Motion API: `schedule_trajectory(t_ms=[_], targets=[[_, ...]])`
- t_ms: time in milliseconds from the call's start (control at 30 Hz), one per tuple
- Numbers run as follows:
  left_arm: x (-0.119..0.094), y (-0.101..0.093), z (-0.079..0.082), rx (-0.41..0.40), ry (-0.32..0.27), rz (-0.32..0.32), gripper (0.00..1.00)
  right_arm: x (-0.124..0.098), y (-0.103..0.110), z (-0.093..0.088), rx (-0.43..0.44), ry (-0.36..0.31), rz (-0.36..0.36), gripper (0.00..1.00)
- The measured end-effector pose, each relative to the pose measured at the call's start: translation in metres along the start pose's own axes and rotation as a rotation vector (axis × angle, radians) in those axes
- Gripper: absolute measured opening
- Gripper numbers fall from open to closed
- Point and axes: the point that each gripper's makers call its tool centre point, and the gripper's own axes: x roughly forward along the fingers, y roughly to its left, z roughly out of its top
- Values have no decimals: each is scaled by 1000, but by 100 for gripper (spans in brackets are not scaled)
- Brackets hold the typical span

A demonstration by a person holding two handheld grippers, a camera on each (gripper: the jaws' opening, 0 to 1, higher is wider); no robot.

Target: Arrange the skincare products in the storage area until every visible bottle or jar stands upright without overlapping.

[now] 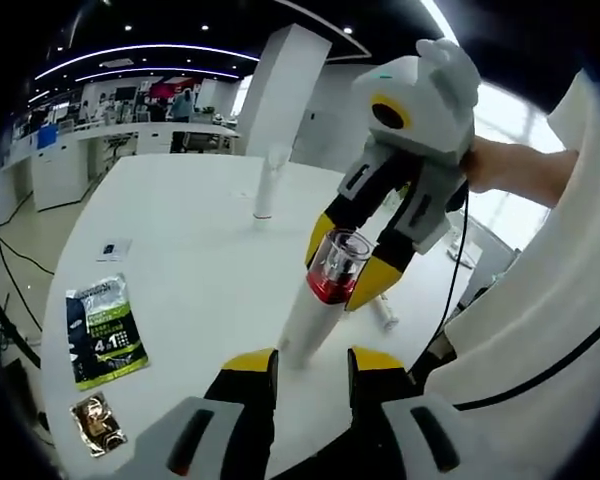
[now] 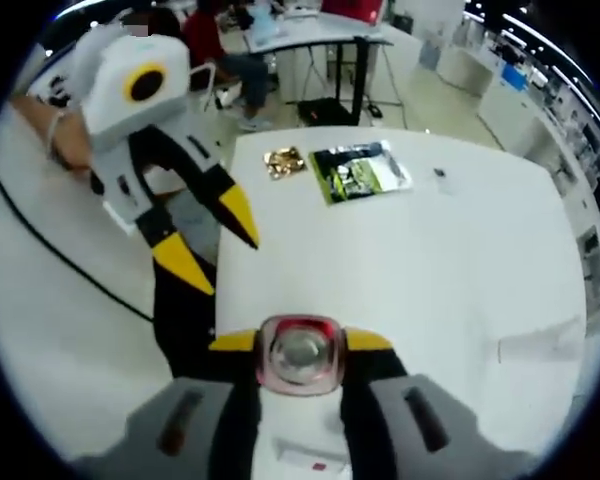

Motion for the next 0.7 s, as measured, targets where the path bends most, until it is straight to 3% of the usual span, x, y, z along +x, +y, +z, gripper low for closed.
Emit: schedule_trajectory(t_ms=[267,700], targets=[[2,1,1,3,5,-6,28,-22,-31,-12,5,-11,-25,27],[2,5,-1,-21,6,6,28,-53,-111,-58,9,77,-71,27]])
